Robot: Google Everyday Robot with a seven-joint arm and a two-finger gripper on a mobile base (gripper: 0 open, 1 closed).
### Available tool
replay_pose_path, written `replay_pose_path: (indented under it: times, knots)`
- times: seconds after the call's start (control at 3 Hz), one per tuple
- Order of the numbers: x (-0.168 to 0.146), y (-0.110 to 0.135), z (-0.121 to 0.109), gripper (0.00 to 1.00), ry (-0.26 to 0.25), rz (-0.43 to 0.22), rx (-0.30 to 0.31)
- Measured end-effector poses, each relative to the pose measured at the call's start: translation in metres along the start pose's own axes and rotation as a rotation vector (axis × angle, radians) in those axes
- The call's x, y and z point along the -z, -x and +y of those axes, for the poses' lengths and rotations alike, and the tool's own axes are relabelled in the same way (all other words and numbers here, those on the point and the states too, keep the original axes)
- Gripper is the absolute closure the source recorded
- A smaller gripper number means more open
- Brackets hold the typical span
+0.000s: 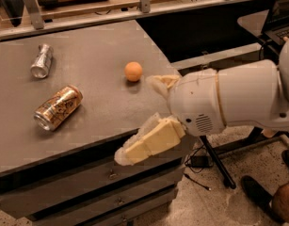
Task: Move redbull can near orange
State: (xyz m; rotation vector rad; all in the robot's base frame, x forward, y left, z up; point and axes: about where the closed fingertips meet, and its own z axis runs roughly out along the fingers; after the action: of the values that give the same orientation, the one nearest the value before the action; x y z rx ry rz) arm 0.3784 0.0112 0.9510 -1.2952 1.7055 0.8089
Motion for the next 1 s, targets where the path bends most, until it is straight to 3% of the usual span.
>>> replay_pose_path:
  times: [0.33,0.67,1.0]
  knots:
    - [-0.012,0.007,0.012,0.00,0.040,-0.045,-0.007]
    - [-0.017,0.006,0.015,0.00,0.035,-0.060,-0.009]
    - [-0.043,0.001,0.024,0.00,0.024,-0.138,-0.031]
